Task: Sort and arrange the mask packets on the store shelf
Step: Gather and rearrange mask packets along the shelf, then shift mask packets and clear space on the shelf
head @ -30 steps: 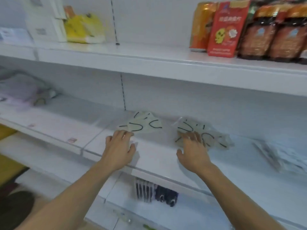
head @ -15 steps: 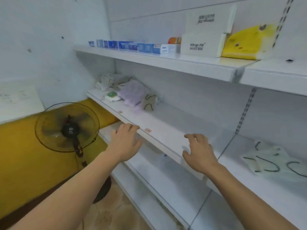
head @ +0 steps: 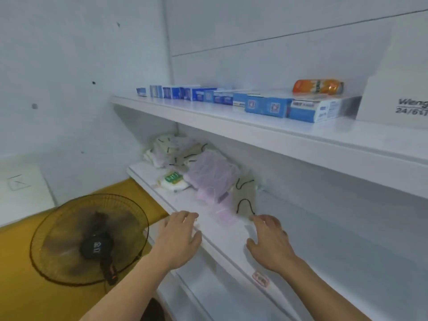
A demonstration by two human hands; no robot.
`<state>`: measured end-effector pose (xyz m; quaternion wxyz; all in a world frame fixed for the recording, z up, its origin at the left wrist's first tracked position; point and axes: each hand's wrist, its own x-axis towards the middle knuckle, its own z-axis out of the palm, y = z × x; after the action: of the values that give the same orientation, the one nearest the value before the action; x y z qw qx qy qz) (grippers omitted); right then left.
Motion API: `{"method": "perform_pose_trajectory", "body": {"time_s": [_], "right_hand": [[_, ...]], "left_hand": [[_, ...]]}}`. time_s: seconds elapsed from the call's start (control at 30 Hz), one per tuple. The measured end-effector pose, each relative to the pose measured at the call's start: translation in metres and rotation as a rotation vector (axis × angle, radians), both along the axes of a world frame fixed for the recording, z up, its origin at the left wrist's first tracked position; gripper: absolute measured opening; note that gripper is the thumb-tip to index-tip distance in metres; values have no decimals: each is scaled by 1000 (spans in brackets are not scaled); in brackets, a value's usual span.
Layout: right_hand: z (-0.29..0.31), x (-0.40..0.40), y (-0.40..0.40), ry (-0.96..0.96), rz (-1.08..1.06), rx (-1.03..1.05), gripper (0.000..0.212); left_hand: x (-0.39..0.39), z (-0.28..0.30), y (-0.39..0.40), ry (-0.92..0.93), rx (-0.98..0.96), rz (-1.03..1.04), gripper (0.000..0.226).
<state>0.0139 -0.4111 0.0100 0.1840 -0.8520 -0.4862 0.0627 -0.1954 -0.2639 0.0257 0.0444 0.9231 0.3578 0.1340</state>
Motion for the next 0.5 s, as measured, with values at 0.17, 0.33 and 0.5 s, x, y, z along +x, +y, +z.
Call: {"method": "perform_pose_trajectory", "body": {"time_s": [0.17,0.33,0.5], "right_hand": [[0,12,78,8,-10,0,44],[-15,30,127,-1,-159,45,50],[-18,34,181,116,-344,130,46]], "left_hand": [[27,-7,92,28,-12,-22,51],[76,-22,166,15,-58,-73,51],[122,-27,241,-266,-64,-136,35]]}}
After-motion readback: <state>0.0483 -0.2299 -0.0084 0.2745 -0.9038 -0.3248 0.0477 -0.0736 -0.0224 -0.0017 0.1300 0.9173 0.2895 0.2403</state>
